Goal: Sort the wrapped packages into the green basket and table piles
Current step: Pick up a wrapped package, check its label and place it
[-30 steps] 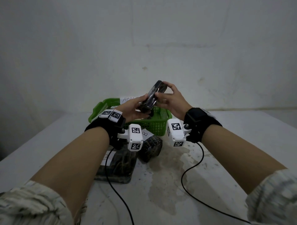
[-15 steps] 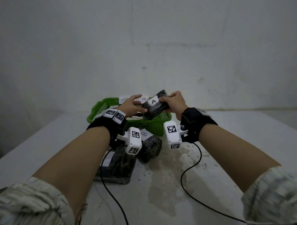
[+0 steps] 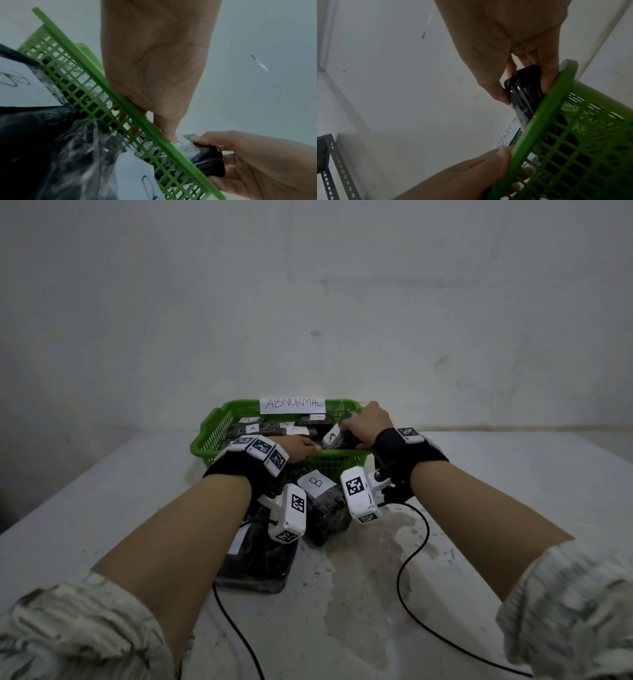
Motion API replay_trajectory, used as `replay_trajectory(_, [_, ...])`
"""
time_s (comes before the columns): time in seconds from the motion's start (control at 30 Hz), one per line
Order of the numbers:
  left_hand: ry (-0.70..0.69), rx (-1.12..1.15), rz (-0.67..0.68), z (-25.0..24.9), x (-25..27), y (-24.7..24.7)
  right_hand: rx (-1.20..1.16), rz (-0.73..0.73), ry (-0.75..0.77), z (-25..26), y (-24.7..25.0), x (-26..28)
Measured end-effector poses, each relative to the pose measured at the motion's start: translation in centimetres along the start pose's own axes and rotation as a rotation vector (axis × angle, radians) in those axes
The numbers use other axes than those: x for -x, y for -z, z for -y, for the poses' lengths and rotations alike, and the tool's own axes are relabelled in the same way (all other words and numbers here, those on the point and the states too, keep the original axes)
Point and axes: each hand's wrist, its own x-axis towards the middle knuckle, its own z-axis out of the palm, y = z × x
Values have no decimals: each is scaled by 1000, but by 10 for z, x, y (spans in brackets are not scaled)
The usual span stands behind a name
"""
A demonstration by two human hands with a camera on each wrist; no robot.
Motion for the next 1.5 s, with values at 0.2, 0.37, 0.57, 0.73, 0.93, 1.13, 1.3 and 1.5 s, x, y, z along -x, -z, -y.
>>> replay_trajectory(0.2, [57,-114,46,-5,-1,3,316,66,76,2,5,2])
replay_trajectory(0.37, [32,-105,59,-6,-6,0,484,38,143,0,1,2])
replay_trajectory(0.57, [51,-144,79,-7,-9,4,487,94,122,4,4,3])
replay_trajectory(0.73, [84,-186,76,-4,-9,4,450,35,75,4,-1,7])
replay_trajectory(0.93, [137,-90,100,-2,-11,2,643,120,171,4,-2,5])
replay_trajectory(1.13, [233,-46,13,-4,-12,1,647,141,179,2,1,-3])
replay_trajectory(1.3, [240,-50,22,-10,-8,0,703,88,204,0,1,-8])
replay_trajectory(1.5, [247,-80,38,-6,-10,1,843,2,306,3,-4,-12])
